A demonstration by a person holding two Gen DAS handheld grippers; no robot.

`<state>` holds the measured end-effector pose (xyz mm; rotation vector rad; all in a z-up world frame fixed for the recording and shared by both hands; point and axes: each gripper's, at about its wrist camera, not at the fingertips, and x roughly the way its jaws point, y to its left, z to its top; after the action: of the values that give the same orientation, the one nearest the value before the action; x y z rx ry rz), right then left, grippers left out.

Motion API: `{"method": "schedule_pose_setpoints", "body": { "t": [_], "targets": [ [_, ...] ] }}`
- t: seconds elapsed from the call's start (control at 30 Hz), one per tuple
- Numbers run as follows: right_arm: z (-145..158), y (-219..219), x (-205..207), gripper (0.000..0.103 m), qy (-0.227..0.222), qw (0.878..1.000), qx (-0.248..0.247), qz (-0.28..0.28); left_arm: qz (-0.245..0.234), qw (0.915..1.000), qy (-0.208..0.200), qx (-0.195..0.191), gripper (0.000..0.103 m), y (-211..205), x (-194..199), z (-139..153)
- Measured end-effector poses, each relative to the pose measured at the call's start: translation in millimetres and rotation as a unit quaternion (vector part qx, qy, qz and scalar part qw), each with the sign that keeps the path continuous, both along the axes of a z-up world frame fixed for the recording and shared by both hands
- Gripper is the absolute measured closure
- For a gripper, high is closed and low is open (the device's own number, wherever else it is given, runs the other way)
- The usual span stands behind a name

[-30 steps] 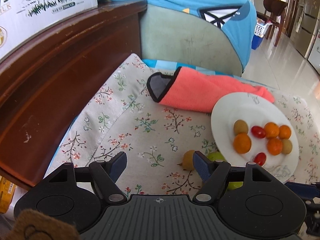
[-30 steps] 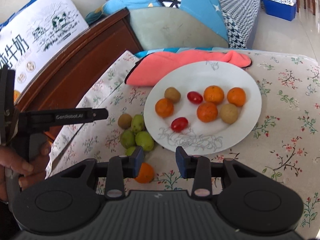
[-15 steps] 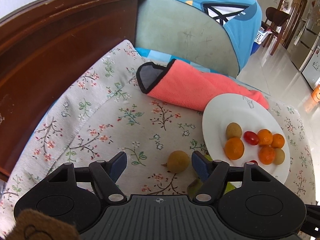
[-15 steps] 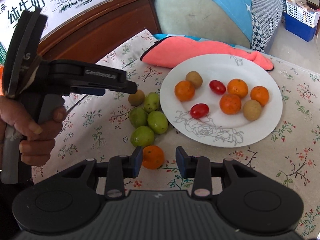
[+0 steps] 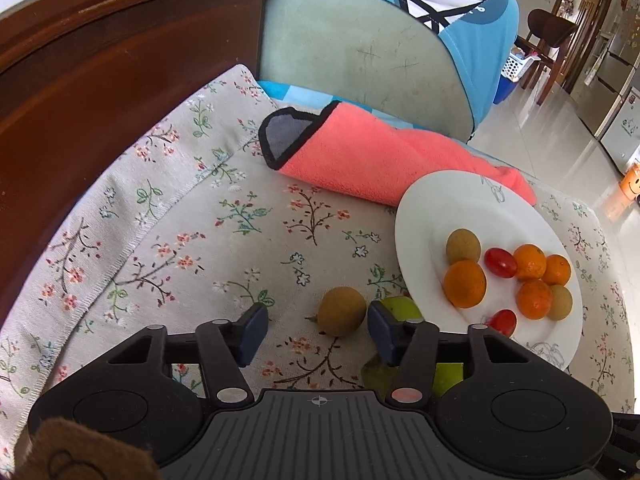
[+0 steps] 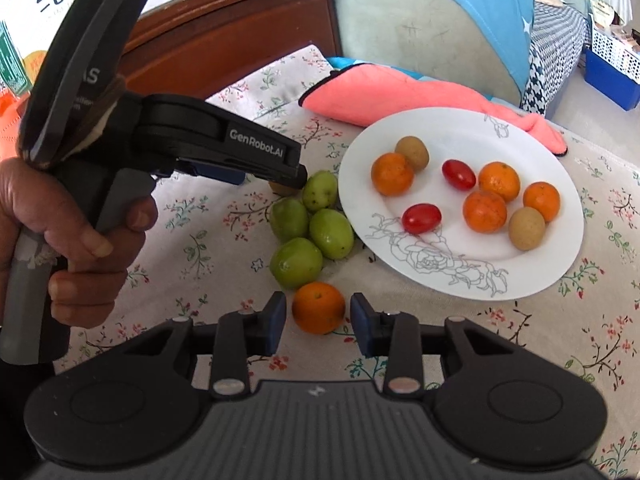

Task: Organize fruits
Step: 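Grasp another brown kiwi with the left tool while the right tool grasps an orange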

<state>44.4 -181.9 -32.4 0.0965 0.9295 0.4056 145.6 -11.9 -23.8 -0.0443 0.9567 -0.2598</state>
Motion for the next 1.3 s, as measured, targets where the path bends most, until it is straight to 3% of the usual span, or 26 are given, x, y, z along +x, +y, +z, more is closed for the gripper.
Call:
{"method": "schedule_pose_setpoints", "body": {
  "t": [0.4,0.87,1.3],
  "targets": [
    [-1.4,-0.4,1.3,0.073,-0.001,1.0,0.005,-0.006,-0.025,0.9995,-0.016,0.009,0.071,-9.0,-3.8,-2.7],
    [1.6,-7.2,4.3,0.073,0.001,0.999,0.018,-0.028,-0.001,0.9996,-0.027,0.008,0.074,-3.5,-3.5,4.5],
    [40.9,-46.0,8.4,0.073,-0.049,0.993,0.069,-0.082,0.011,0.9971,-0.074,-0.012,0.074,-1.9,-6.1,42.4]
  ]
}}
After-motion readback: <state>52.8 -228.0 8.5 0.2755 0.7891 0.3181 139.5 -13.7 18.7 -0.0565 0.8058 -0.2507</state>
